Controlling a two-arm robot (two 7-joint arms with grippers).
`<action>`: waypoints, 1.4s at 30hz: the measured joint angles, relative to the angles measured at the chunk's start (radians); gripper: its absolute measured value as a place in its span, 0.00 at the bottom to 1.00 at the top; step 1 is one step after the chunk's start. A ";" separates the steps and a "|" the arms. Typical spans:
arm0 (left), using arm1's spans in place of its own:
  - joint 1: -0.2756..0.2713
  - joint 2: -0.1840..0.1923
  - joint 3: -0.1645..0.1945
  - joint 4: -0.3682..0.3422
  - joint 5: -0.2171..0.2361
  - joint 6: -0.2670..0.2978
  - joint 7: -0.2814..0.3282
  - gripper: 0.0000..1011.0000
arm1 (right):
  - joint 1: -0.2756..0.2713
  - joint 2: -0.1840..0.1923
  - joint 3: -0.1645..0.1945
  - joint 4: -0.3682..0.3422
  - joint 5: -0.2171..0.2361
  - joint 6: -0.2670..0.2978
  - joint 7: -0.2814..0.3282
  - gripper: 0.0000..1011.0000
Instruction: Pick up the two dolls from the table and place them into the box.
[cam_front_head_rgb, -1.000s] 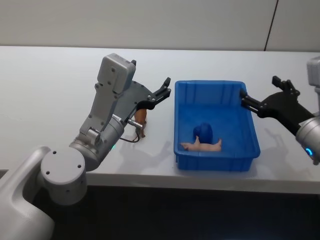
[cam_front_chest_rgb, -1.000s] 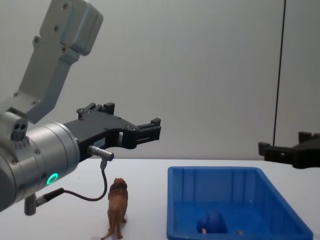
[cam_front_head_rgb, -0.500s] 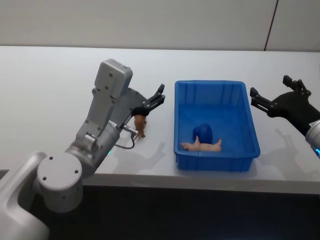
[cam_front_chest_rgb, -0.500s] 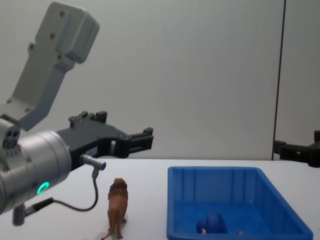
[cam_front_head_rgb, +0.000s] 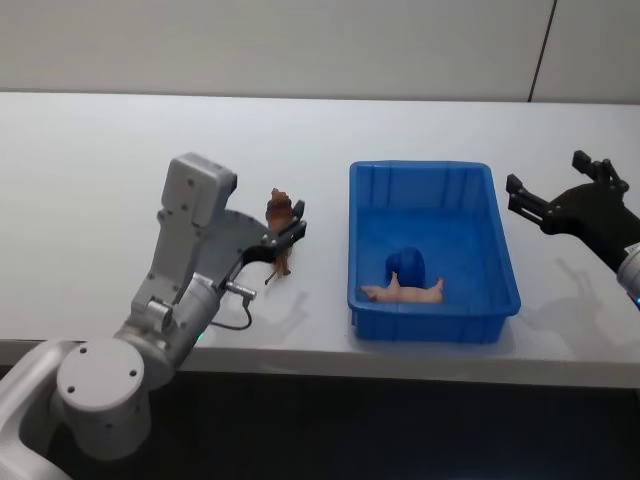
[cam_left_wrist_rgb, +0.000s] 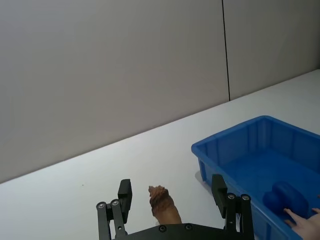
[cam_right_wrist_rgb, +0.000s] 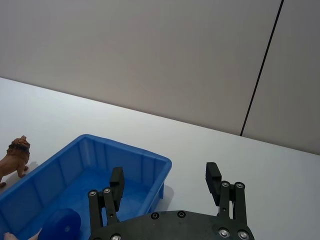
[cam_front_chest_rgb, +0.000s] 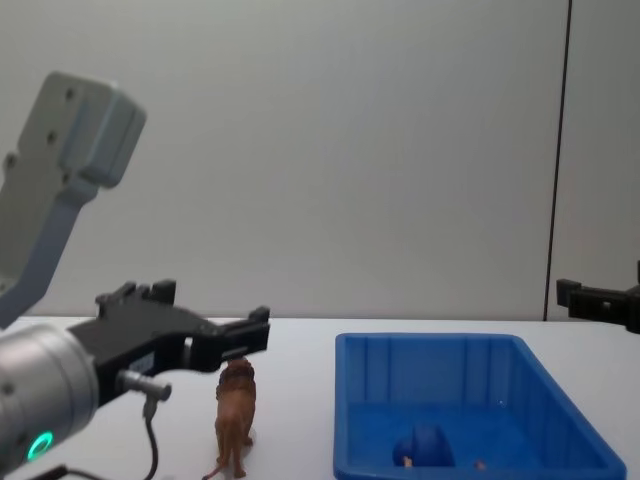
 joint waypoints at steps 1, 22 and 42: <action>0.003 0.001 -0.001 0.005 -0.007 -0.005 -0.001 0.99 | 0.000 0.000 0.000 0.000 0.000 0.000 0.000 0.99; -0.033 -0.032 -0.016 0.190 -0.072 -0.077 -0.130 0.99 | -0.002 0.003 0.003 -0.001 0.003 -0.002 -0.002 0.99; -0.160 -0.091 -0.029 0.394 0.012 -0.036 -0.272 0.99 | -0.002 0.003 0.003 -0.001 0.003 -0.002 -0.001 0.99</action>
